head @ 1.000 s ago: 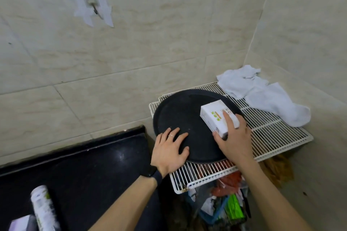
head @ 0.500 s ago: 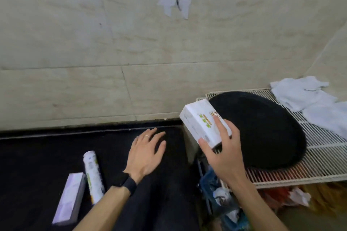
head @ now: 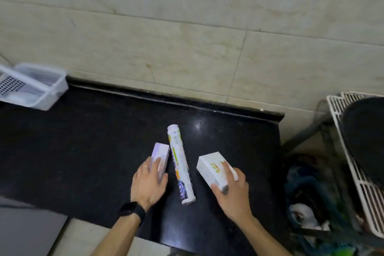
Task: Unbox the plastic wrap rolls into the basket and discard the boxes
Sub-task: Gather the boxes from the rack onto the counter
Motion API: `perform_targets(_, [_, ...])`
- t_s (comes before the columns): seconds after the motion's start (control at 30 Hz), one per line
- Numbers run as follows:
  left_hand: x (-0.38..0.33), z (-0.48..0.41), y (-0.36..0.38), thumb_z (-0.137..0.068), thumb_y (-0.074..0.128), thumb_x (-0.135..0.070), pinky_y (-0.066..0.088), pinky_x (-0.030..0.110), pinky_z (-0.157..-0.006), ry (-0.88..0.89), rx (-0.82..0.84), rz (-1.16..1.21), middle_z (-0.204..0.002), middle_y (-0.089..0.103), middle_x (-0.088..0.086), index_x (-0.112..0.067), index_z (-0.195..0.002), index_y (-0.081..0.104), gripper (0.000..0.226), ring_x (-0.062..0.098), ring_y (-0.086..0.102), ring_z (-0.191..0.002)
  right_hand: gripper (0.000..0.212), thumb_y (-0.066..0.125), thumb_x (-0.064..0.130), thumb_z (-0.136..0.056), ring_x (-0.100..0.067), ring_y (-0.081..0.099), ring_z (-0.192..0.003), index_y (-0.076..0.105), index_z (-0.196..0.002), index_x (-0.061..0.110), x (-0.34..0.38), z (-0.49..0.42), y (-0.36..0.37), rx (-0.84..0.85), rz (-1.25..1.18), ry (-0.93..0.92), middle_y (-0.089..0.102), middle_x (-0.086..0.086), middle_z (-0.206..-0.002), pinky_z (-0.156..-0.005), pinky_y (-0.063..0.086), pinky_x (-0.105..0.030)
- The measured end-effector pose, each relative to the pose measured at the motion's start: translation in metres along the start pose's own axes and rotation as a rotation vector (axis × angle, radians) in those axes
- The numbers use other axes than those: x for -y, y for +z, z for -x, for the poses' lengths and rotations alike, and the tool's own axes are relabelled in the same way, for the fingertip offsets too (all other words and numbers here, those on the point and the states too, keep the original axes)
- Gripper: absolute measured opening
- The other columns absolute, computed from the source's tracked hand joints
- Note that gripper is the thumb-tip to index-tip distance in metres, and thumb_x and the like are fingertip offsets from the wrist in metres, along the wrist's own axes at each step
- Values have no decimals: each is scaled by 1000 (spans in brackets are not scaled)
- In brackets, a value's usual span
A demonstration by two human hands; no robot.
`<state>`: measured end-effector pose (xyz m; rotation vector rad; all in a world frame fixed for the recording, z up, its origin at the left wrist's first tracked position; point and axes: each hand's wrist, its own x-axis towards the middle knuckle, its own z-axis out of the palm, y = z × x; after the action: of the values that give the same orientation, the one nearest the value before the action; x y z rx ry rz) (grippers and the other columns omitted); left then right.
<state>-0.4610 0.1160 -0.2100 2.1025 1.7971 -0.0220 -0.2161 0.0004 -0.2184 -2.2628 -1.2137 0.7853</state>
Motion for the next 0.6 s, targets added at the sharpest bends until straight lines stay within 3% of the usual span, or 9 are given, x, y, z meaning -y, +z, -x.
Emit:
perform_targets(0.2, [24,-27,18,-89,49,-56,27,42,-118,78,60,16,-166,4,9,-30,-157,14,81,29,26,-146,89,69,40,-87,-36,31,-129,11,-154,50,9,-16,47,-172,84,-19,16,-7,-156,-108,37,-50])
perform_targets(0.33, [34,-37,31,-96,32,-55,14,48,-122,185,117,-52,-161,-26,-10,-34,-155,-12,77,21,1,-153,92,67,42,-87,-45,25,-137,4,-154,51,15,-23,63,-143,186,35,-2,-7,-164,-106,40,-60])
perform_targets(0.4, [37,-37,35,-99,28,-52,11,49,-122,197,124,-28,-159,-29,-12,-34,-154,-17,73,20,-5,-153,91,62,49,-89,-49,22,-140,0,-155,49,16,-24,68,-109,269,58,-7,-8,-165,-107,40,-62])
perform_targets(0.47, [38,-37,37,-101,25,-51,9,49,-123,197,134,-6,-158,-32,-12,-34,-153,-20,71,20,-9,-153,88,57,54,-89,-51,17,-143,3,-157,43,16,-24,69,-97,368,62,-1,-13,-166,-112,31,-64])
perform_targets(0.53, [37,-37,39,-101,25,-50,10,50,-123,198,134,-8,-158,-34,-11,-33,-153,-22,71,21,-10,-153,86,53,58,-89,-49,11,-147,5,-158,38,16,-25,68,-101,448,51,4,-15,-166,-115,24,-63])
perform_targets(0.6, [36,-37,39,-101,25,-49,11,50,-123,195,133,3,-158,-33,-11,-33,-153,-21,72,22,-8,-153,85,51,56,-92,-42,10,-148,1,-158,38,15,-26,66,-91,464,42,3,-13,-166,-116,27,-61])
